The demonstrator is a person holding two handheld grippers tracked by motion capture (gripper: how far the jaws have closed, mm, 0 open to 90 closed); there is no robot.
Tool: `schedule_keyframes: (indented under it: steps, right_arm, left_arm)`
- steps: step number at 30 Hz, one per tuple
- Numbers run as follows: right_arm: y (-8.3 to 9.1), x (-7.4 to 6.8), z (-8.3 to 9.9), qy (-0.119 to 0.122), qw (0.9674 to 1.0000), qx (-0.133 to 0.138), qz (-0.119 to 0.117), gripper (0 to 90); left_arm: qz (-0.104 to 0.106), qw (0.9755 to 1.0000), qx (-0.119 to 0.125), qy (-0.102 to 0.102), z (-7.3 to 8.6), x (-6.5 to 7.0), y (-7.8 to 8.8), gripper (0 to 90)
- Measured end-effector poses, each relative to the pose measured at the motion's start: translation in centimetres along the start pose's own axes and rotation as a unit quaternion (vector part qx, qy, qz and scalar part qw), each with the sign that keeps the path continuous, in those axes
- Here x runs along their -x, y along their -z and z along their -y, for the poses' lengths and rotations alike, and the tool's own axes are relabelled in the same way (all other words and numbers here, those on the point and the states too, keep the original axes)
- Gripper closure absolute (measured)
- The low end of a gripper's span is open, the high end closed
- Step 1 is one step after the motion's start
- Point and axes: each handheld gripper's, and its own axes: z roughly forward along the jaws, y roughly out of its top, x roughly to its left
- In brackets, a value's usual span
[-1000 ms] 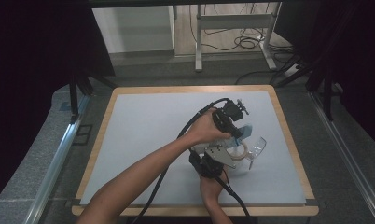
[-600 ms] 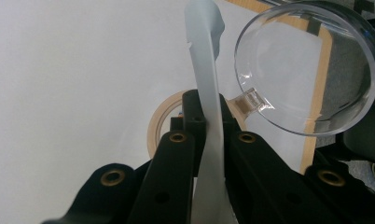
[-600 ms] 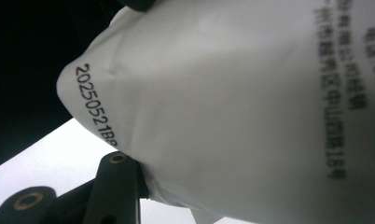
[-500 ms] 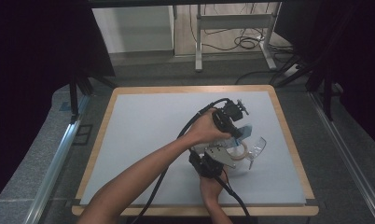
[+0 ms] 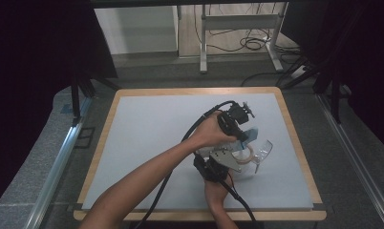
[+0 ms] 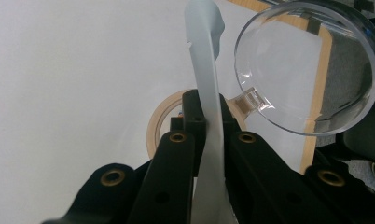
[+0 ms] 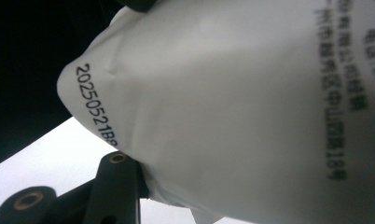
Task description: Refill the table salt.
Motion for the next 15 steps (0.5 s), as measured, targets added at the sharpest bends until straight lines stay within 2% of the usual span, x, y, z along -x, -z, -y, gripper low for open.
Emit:
schedule_keyframes:
  steps: [15]
  right_arm:
    - [0.01,0.07,-0.05,-0.004,1.0000,0.001,0.000,53.0]
  left_arm:
    - [-0.001,1.0000,-0.002,0.000,-0.19,0.08,-0.13,89.9]
